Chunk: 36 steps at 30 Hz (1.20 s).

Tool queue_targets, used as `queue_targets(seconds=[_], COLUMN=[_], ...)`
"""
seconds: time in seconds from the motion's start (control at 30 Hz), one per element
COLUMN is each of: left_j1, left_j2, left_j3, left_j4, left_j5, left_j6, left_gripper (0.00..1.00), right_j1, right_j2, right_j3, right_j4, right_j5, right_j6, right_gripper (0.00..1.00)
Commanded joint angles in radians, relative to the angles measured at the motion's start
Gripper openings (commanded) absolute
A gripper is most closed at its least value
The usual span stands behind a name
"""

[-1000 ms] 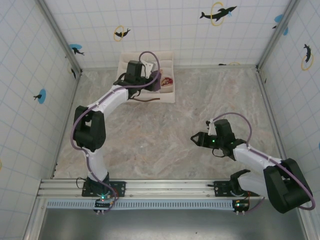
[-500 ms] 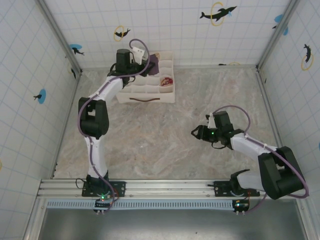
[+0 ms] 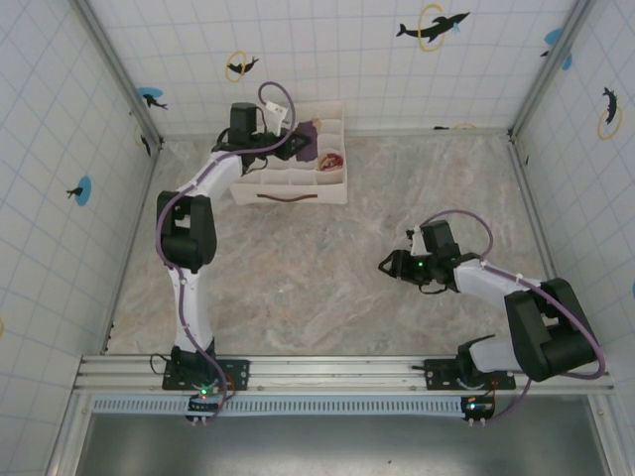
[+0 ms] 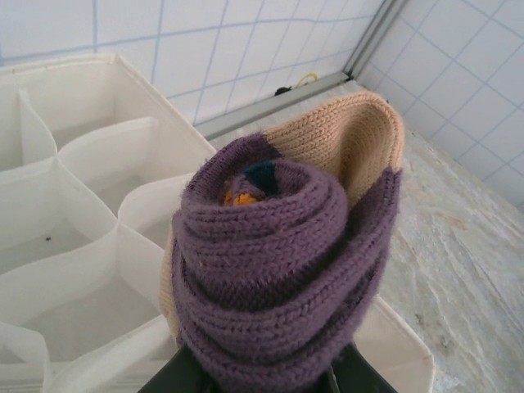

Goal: Roll the socks

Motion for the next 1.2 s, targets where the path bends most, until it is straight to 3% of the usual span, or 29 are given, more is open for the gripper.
queue_targets(seconds=[0.0,0.73,1.17], left_j1=[0.012,0.039,0.037], left_j2=[0.027,0.186,0.172], left_j3=[0.034,0.135,0.055], left_j4=[-0.021,0.007,0.08], left_j5=[0.036,0.016,-0.032], left_j6=[0.041,0.041,0.087], left_gripper=[0.0,0.0,0.0], right_j1=[-0.005,0.017,0.029], right_j2=[0.0,0.081,0.238], right_j3=[0.029,0.133,0.407], right_j4=[-0.008,-0.054,-0.004], right_j5=[-0.015,-0.023,-0.031], right_j6=[0.004,0.016,0.283], right_gripper=[0.6,0.6,0.6])
